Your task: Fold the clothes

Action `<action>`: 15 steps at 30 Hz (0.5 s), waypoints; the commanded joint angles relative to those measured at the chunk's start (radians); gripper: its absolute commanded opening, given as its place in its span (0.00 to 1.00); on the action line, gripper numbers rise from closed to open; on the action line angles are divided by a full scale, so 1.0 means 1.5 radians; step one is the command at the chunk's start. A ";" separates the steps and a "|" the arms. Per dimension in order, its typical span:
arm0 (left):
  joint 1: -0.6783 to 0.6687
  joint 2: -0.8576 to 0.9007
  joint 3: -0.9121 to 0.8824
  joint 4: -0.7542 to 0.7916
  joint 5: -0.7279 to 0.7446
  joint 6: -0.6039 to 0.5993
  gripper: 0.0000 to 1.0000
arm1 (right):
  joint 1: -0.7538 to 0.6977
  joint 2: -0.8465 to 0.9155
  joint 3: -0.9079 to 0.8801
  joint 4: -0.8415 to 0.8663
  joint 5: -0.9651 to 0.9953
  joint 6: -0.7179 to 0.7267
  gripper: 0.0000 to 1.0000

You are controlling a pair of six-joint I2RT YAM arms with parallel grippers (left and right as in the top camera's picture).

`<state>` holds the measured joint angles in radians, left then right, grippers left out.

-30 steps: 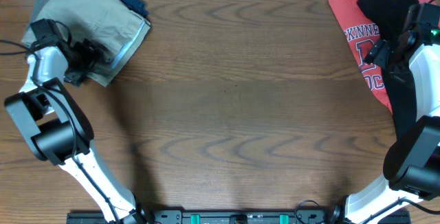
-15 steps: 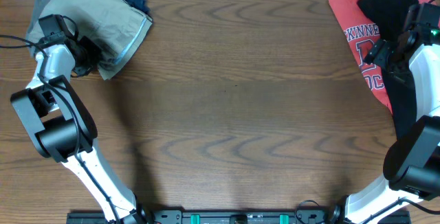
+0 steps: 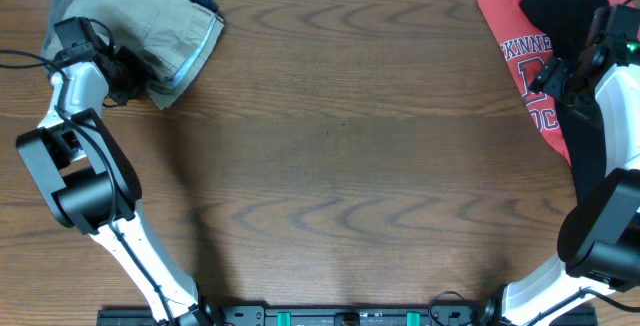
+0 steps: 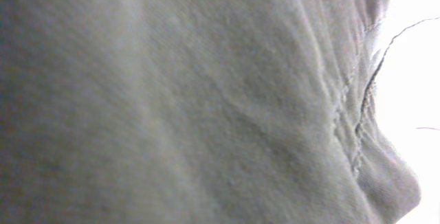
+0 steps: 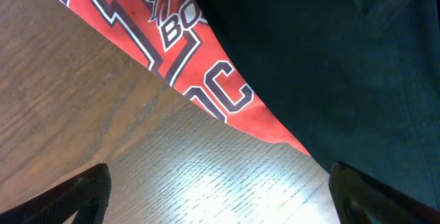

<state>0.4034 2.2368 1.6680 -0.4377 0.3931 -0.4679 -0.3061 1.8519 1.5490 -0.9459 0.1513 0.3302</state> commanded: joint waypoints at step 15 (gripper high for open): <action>-0.019 -0.097 0.028 -0.090 0.057 -0.001 0.57 | -0.001 0.003 0.002 0.000 0.006 0.009 0.99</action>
<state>0.3840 2.1925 1.6806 -0.5568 0.4442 -0.4736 -0.3061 1.8519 1.5490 -0.9459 0.1513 0.3302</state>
